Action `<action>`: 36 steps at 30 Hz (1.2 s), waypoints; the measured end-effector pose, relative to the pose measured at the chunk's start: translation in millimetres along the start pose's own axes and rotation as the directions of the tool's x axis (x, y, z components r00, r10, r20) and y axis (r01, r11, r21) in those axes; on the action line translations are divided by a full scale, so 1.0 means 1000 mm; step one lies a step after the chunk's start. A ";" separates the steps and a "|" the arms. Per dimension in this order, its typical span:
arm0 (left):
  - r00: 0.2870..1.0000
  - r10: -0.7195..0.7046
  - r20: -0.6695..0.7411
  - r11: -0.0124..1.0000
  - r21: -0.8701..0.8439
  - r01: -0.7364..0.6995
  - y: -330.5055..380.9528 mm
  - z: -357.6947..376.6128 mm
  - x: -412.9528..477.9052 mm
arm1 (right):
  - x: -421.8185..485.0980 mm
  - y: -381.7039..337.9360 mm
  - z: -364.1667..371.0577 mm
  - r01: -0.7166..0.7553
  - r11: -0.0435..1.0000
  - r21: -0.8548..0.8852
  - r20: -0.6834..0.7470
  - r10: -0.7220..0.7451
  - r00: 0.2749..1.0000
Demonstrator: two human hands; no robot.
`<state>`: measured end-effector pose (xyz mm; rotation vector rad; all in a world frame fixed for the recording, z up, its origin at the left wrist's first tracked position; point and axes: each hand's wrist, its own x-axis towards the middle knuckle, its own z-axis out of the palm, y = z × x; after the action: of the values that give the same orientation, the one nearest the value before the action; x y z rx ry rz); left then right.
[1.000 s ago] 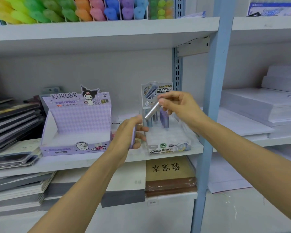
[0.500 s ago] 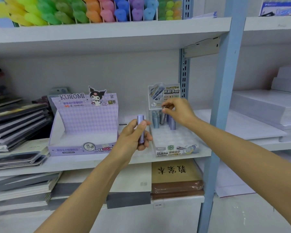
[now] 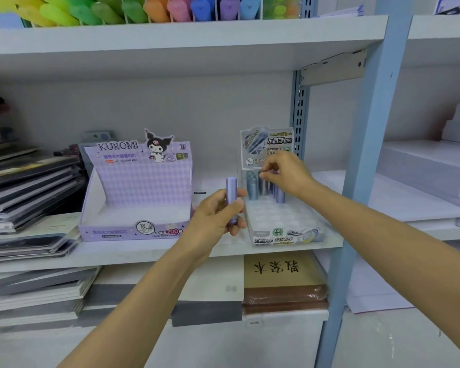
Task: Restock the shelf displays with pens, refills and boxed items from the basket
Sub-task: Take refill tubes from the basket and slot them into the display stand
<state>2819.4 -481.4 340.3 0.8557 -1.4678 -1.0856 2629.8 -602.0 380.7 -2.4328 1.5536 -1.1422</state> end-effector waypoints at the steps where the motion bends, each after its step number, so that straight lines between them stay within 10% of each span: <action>1: 1.000 -0.003 -0.005 1.000 -0.002 0.003 -0.001 0.000 0.000 | -0.001 0.000 0.001 -0.006 1.000 0.007 0.007 0.006 1.000; 5: 1.000 0.000 -0.016 1.000 0.009 0.001 -0.001 -0.001 -0.001 | -0.007 -0.007 -0.008 0.040 0.999 -0.012 -0.059 -0.041 0.997; 8: 1.000 0.007 -0.012 0.999 0.052 -0.006 0.001 -0.001 -0.001 | -0.021 -0.025 -0.025 0.060 0.950 0.305 -0.092 -0.033 0.995; 16: 0.999 0.032 -0.018 0.984 0.177 -0.029 0.011 0.013 -0.001 | -0.059 -0.051 -0.043 0.017 0.770 0.638 0.230 -0.211 0.950; 26: 0.963 0.093 -0.255 0.978 -0.160 -0.136 0.019 0.022 -0.002 | -0.087 -0.044 -0.037 -0.108 0.424 0.899 0.138 -0.040 0.990; 36: 0.947 0.259 -0.188 0.957 0.186 -0.224 0.024 0.043 -0.004 | -0.089 -0.045 -0.055 0.033 0.767 0.640 0.055 -0.088 0.995</action>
<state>2778.6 -462.3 361.4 0.8496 -1.4510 -0.6779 2611.3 -489.6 389.4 -2.0271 0.8501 -1.2893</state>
